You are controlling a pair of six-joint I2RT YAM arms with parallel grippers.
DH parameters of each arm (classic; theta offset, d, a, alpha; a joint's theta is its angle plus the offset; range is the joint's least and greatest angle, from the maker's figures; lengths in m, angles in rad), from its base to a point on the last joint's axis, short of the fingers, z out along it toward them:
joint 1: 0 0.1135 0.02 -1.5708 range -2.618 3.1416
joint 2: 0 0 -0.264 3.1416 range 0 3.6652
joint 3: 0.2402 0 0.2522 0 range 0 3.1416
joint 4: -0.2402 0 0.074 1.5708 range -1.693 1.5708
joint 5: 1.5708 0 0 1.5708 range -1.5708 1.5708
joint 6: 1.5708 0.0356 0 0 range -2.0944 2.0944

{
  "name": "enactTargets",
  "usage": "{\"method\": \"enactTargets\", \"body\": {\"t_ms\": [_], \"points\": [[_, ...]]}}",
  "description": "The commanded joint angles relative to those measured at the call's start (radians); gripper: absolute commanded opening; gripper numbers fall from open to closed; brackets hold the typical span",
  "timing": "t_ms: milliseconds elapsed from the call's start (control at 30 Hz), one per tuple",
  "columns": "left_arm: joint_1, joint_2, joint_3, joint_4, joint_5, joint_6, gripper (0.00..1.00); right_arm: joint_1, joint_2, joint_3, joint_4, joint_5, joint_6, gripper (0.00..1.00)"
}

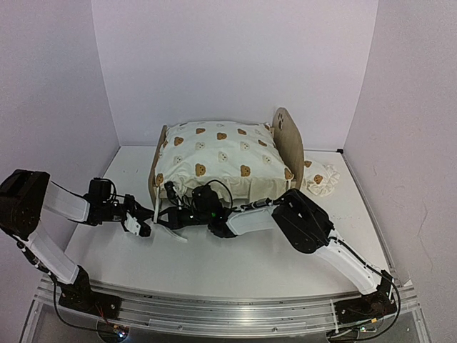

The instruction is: Set up the pet bed

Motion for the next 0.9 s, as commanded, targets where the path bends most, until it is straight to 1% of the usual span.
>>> {"method": "enactTargets", "body": {"t_ms": [0,100,200,300,433,533,600,667,700,767,867], "points": [[0.001,0.001,0.026,-0.015,-0.015,0.292,0.00,0.004,-0.094,-0.015,0.040,-0.015,-0.006,0.00],[0.002,-0.005,0.023,-0.002,-0.022,0.265,0.00,0.002,-0.116,-0.054,0.038,0.010,-0.004,0.00],[0.001,-0.010,0.026,0.016,-0.031,0.220,0.00,0.001,-0.191,-0.170,0.027,0.088,-0.030,0.00],[0.002,-0.017,0.032,0.020,-0.035,0.184,0.00,0.003,-0.292,-0.314,-0.006,0.174,-0.084,0.06],[0.002,-0.023,0.036,0.021,-0.027,0.148,0.00,0.004,-0.375,-0.413,-0.082,0.252,-0.157,0.10],[0.001,-0.031,0.026,0.022,-0.022,0.143,0.00,0.015,-0.383,-0.417,-0.186,0.307,-0.210,0.22],[0.001,-0.042,0.015,0.029,-0.021,0.129,0.00,0.041,-0.376,-0.411,-0.282,0.385,-0.292,0.39],[0.000,-0.051,0.016,0.028,-0.017,0.098,0.00,0.064,-0.360,-0.399,-0.351,0.447,-0.384,0.52],[0.001,-0.057,0.017,0.026,-0.017,0.086,0.00,0.079,-0.352,-0.389,-0.380,0.467,-0.421,0.56],[0.001,-0.064,0.017,0.025,-0.018,0.071,0.00,0.097,-0.333,-0.363,-0.446,0.503,-0.494,0.63],[0.001,-0.069,0.013,0.027,-0.022,0.060,0.00,0.109,-0.310,-0.342,-0.512,0.533,-0.554,0.66]]}}
